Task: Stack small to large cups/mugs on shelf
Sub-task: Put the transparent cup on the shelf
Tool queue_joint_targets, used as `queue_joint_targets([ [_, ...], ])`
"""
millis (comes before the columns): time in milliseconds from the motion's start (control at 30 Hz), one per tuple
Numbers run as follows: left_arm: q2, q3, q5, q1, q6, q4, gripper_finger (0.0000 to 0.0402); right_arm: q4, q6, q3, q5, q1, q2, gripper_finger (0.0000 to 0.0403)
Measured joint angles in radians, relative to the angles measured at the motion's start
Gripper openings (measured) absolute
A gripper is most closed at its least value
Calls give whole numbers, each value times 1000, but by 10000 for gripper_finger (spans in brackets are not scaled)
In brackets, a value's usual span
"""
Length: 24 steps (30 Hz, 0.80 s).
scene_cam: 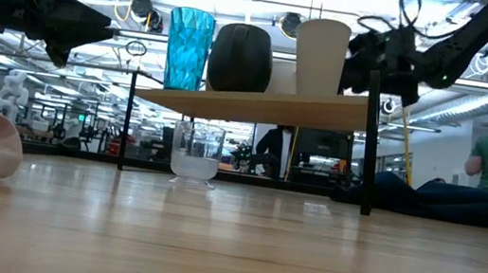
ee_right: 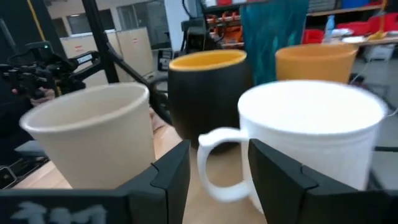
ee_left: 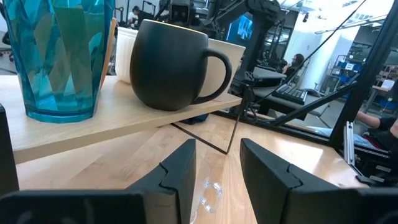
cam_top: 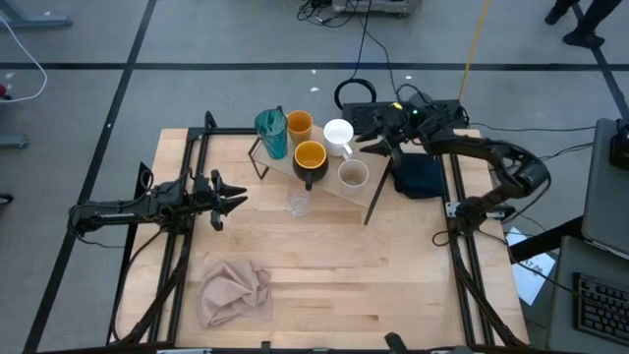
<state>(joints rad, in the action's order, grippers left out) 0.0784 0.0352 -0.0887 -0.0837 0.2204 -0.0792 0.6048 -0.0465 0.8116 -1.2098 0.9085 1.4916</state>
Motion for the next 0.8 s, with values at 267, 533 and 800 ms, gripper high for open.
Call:
queue_joint_targets([
  [267,0,0,0,0,-2,0,124,-237,-52,0,1,48,-252,153],
  [533,0,0,11,0,-3,2,124,-685,-209,0,174,-7,-627,153],
  [800,0,0,12,0,-30,1,124,-715,-40,0,383,-123,-841,153],
])
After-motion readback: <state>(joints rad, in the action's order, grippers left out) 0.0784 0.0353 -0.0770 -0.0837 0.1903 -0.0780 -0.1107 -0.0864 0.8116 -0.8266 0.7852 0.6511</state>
